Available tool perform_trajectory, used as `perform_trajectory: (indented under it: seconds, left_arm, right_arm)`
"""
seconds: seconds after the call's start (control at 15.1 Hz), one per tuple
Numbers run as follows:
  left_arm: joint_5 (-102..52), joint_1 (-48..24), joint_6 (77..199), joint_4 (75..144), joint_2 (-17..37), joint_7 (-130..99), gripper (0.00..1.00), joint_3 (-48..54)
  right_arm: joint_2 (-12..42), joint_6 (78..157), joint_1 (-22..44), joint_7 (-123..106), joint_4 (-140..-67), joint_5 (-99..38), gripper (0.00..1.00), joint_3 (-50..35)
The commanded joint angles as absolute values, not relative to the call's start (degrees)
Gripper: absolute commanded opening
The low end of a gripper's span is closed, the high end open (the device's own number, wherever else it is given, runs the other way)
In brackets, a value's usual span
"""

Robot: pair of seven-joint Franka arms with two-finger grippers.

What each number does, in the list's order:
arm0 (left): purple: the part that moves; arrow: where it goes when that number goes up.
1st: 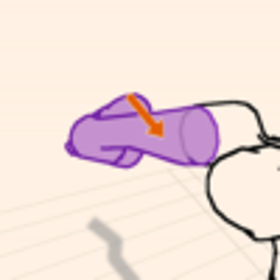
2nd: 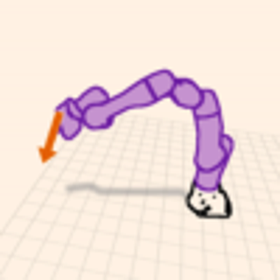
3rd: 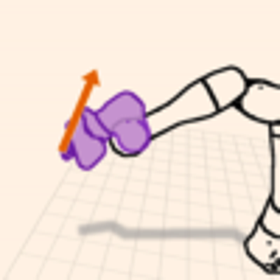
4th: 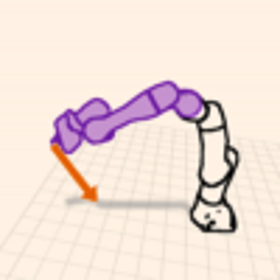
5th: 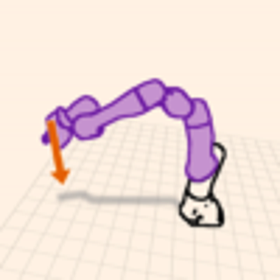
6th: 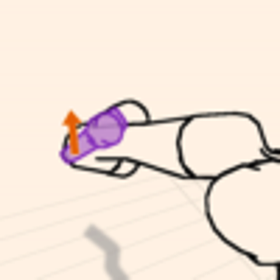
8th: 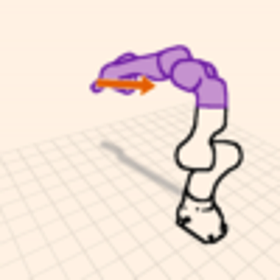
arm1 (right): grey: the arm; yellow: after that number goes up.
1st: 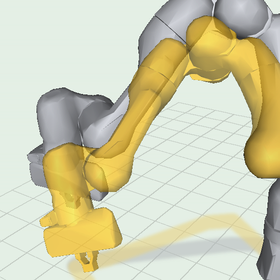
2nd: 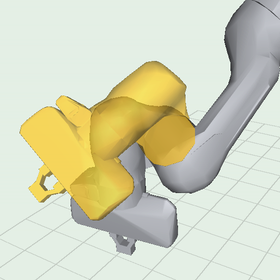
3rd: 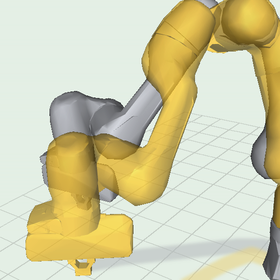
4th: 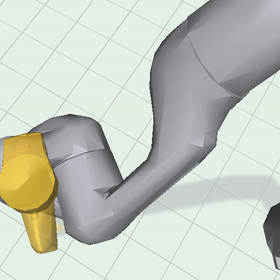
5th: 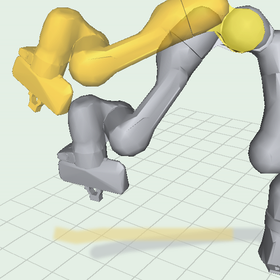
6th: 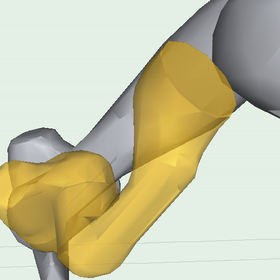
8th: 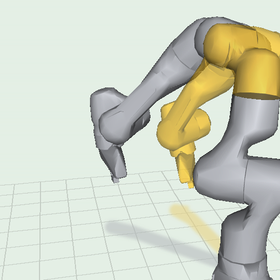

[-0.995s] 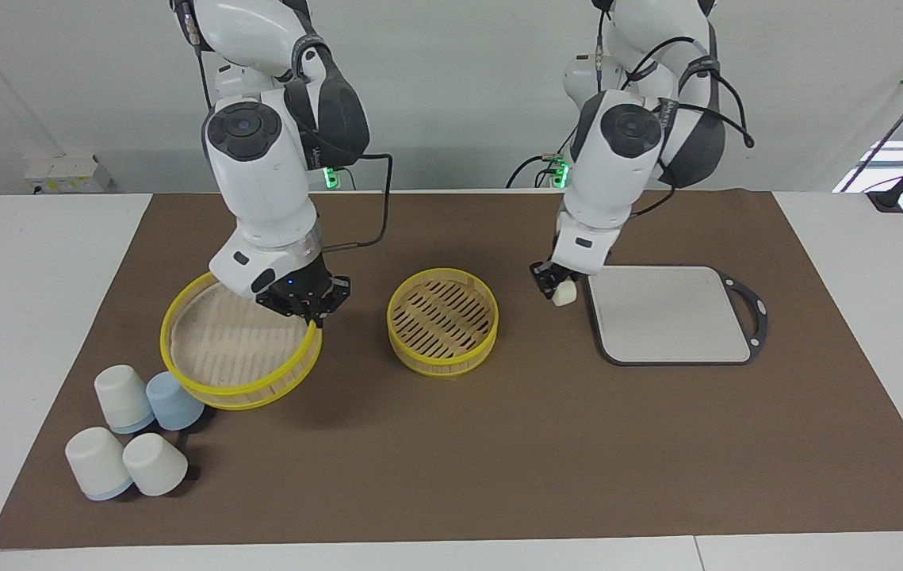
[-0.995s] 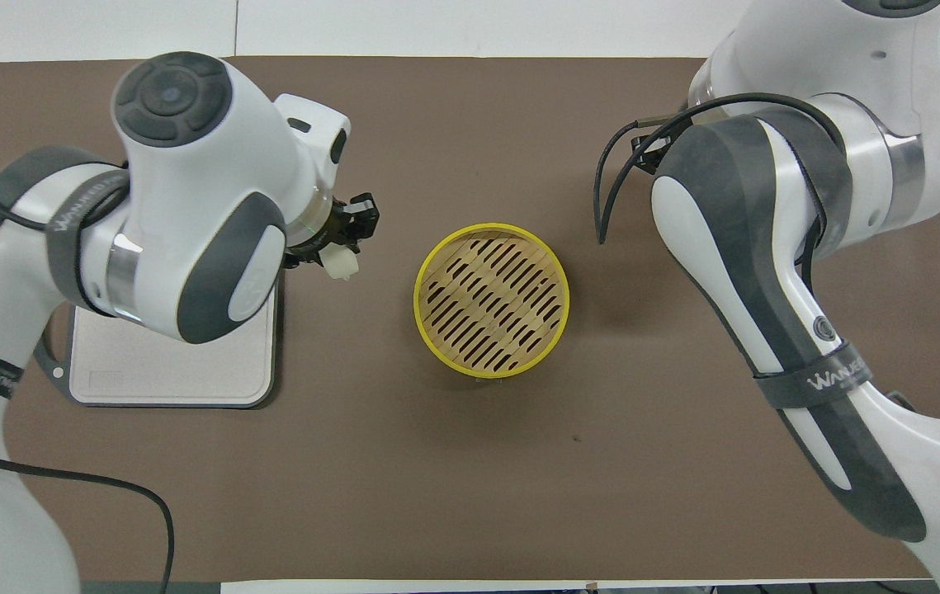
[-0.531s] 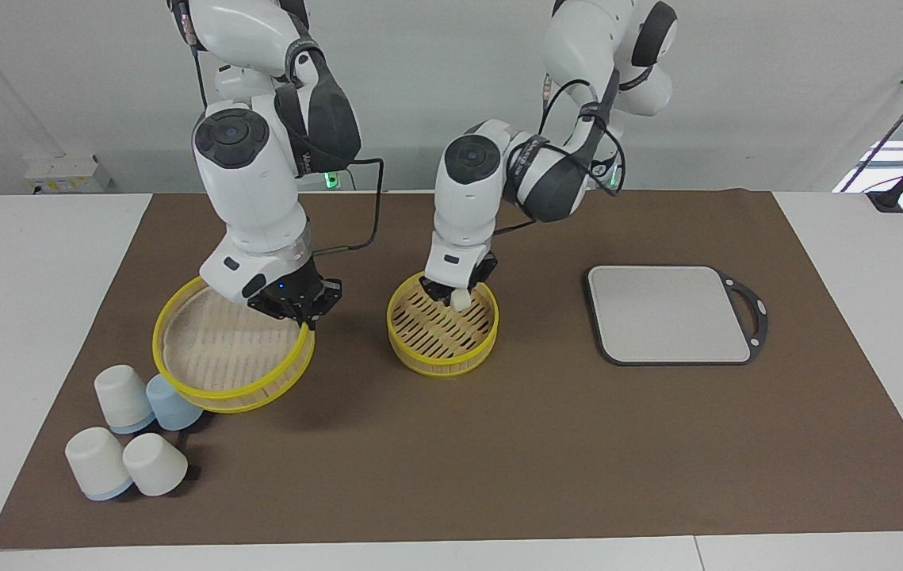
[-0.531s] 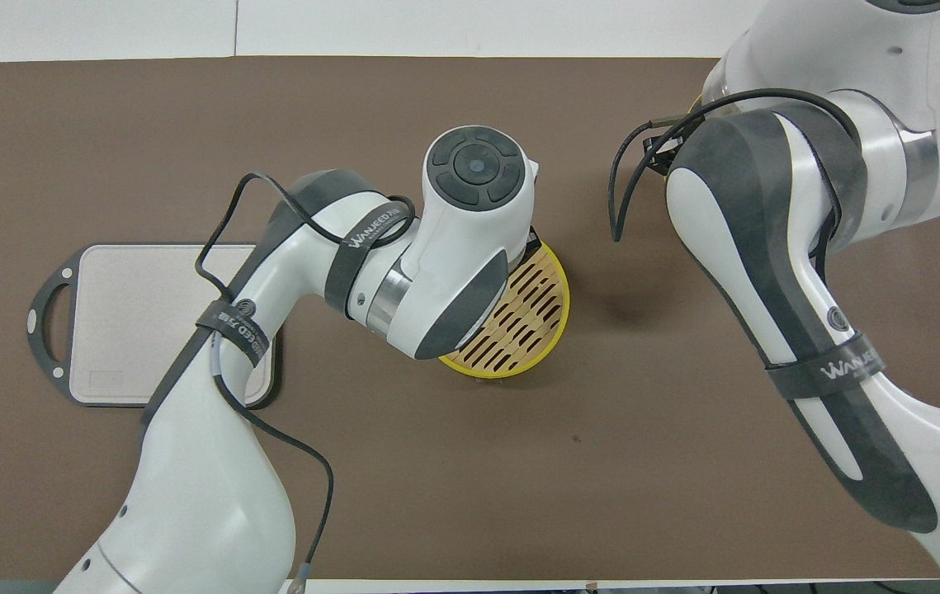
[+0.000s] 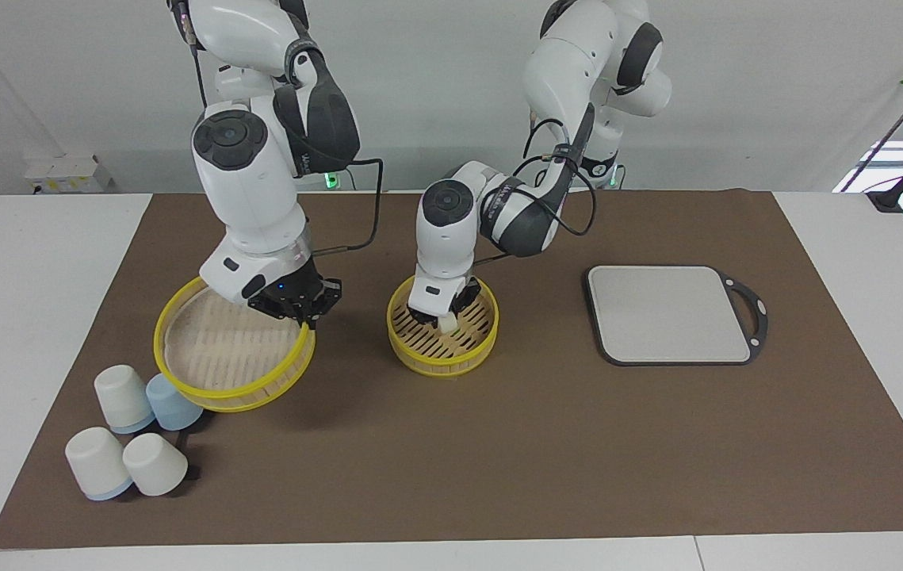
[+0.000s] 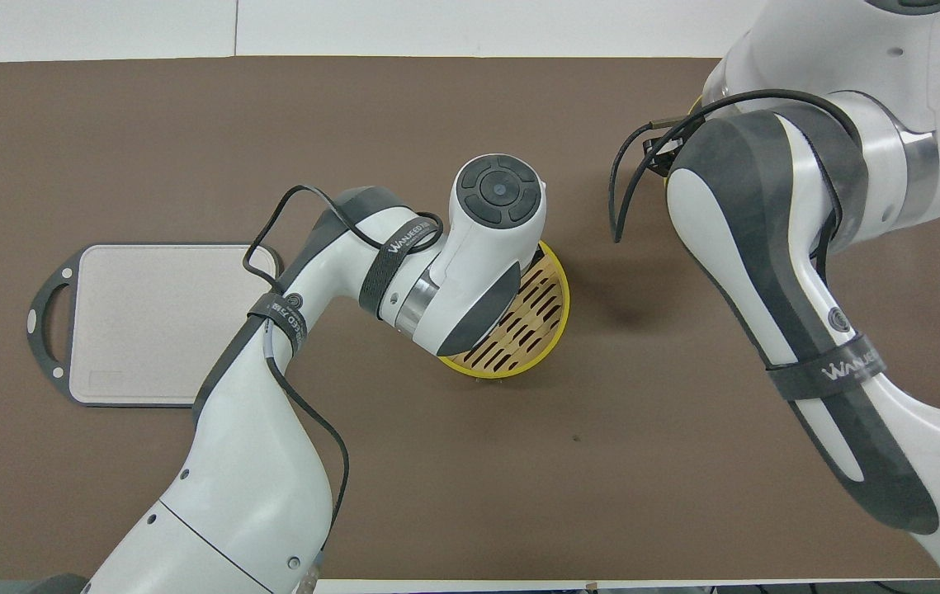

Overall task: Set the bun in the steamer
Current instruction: 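Carry the white bun over the steamer with the left gripper and lower it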

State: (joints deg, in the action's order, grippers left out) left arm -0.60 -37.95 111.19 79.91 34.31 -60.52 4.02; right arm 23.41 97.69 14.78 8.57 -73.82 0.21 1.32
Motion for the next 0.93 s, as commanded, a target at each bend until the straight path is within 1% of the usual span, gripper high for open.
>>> perform_trajectory:
  seconds: [0.0, 0.27, 0.33, 0.4, 0.46, 0.66, 0.8, 0.86]
  left_arm:
    - [1.05, -38.58, 113.2, 84.54, 32.17, -60.21, 0.46, 3.25]
    - [0.79, -39.02, 117.06, 88.5, 30.94, -60.38, 0.5, 3.34]
    - [0.79, -39.02, 117.51, 89.11, 30.59, -60.38, 0.62, 3.34]
    - [0.79, -39.02, 117.34, 89.12, 30.59, -60.47, 0.84, 3.34]
    - [0.88, -39.02, 116.46, 88.51, 30.59, -60.47, 1.0, 3.25]
    - [0.79, -38.24, 113.04, 85.7, 30.32, -60.47, 1.0, 3.08]
    - [0.53, -37.19, 111.8, 85.52, 27.7, -60.47, 1.0, 2.9]
    - [0.44, -35.52, 110.93, 85.69, 25.51, -60.38, 1.0, 2.99]
  right_arm:
    - [21.01, 97.73, 14.06, 6.86, -76.46, -0.79, 0.0, 0.97]
    - [20.65, 97.91, 13.8, 6.42, -77.34, -0.79, 0.0, 0.97]
    - [20.57, 97.91, 13.8, 6.42, -77.34, -0.79, 0.0, 0.97]
    - [20.57, 98.0, 13.8, 6.42, -77.6, -0.79, 0.0, 0.97]
    - [20.48, 98.17, 13.8, 6.42, -78.04, -0.79, 0.0, 0.97]
    - [20.13, 98.17, 13.8, 6.42, -78.13, -0.79, 0.0, 0.97]
    - [20.13, 98.17, 13.8, 6.5, -78.22, -0.79, 0.0, 0.97]
    - [20.13, 98.17, 13.97, 6.94, -78.31, -0.88, 0.0, 0.97]
